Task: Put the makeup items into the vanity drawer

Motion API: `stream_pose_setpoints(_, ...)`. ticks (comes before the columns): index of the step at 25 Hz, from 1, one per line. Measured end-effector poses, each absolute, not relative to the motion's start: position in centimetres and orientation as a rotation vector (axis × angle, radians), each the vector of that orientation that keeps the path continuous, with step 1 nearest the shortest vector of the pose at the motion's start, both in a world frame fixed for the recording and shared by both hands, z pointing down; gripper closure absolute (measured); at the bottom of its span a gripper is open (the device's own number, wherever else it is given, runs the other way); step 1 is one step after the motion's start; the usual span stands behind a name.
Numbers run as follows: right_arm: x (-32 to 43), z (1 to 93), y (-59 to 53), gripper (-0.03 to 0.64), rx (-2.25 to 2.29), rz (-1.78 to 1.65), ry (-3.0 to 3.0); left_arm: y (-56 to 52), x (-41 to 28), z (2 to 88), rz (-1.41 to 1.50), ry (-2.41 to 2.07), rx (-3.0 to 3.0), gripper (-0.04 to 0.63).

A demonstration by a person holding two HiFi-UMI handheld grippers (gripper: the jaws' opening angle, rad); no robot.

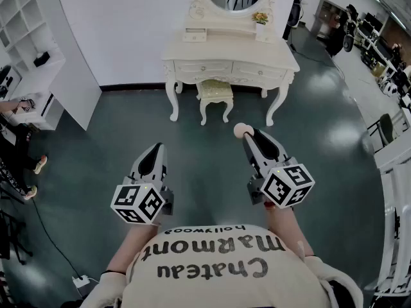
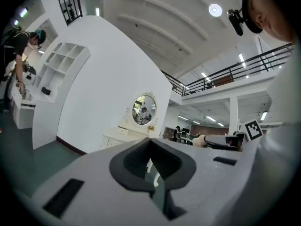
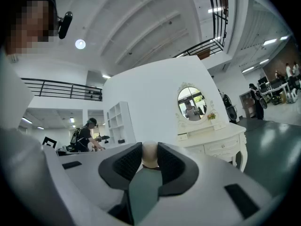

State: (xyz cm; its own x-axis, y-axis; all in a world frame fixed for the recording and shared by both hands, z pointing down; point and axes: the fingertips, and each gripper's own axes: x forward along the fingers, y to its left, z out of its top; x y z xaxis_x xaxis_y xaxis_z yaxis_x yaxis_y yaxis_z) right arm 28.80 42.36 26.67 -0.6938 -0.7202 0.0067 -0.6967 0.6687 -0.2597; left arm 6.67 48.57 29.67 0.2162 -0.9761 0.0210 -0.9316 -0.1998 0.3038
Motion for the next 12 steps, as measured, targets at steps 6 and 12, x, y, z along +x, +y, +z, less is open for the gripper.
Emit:
stream_pose_setpoints(6,27.8,26.9,42.6,0.495,-1.175,-0.37,2.8,48.7,6.1,30.0,-0.266,-1.791,2.24,0.588)
stream_pose_setpoints(12,26.2,25.5,43.5,0.495,-1.18,-0.342,2.797,49.7,4.3,28.7,-0.295,-1.786,2.255,0.586)
